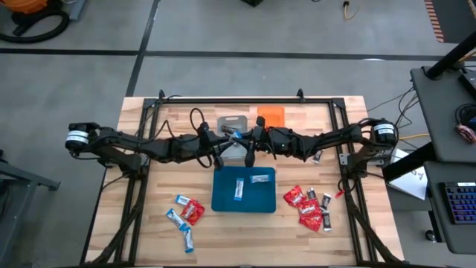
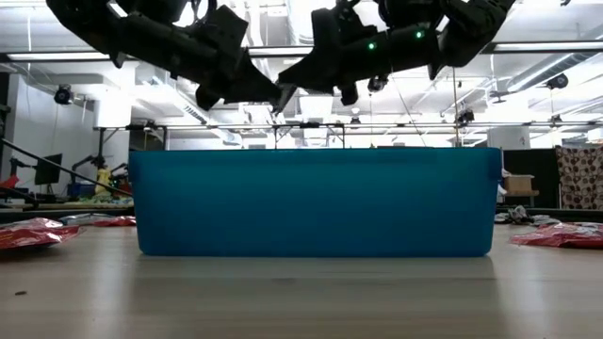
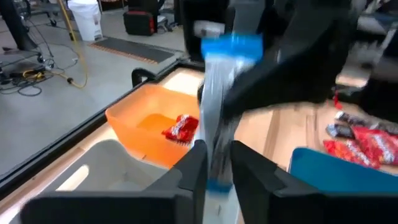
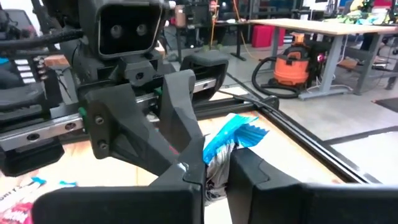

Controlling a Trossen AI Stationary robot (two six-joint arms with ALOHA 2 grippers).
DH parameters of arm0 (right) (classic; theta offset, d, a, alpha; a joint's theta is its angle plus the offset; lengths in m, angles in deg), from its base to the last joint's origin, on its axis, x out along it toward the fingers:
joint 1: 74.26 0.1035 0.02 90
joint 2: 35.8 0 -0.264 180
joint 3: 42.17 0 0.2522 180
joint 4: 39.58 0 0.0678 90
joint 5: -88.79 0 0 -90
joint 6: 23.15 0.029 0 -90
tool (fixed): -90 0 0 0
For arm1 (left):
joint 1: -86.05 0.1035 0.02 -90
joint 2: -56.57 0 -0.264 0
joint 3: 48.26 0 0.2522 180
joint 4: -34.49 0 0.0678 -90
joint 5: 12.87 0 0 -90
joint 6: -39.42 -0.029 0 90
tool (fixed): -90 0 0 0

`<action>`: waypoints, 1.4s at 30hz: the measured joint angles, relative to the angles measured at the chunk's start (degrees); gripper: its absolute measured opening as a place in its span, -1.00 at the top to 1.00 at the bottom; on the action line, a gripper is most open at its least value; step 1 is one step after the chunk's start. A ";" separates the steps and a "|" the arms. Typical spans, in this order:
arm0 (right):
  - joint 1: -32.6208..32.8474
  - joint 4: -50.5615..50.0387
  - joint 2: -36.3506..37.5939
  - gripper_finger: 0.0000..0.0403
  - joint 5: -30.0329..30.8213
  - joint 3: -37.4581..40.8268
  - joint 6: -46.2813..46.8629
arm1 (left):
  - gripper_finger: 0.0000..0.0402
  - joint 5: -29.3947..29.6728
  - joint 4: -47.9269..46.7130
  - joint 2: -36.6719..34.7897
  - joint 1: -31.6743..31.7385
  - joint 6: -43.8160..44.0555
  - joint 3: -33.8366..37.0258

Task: Sort candy
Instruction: Put the white chocolate bar into the blue bin

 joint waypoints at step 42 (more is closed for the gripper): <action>7.39 -50.72 10.25 0.21 -22.12 0.04 6.76 | 0.34 0.71 -62.27 -7.13 -0.09 13.37 -15.61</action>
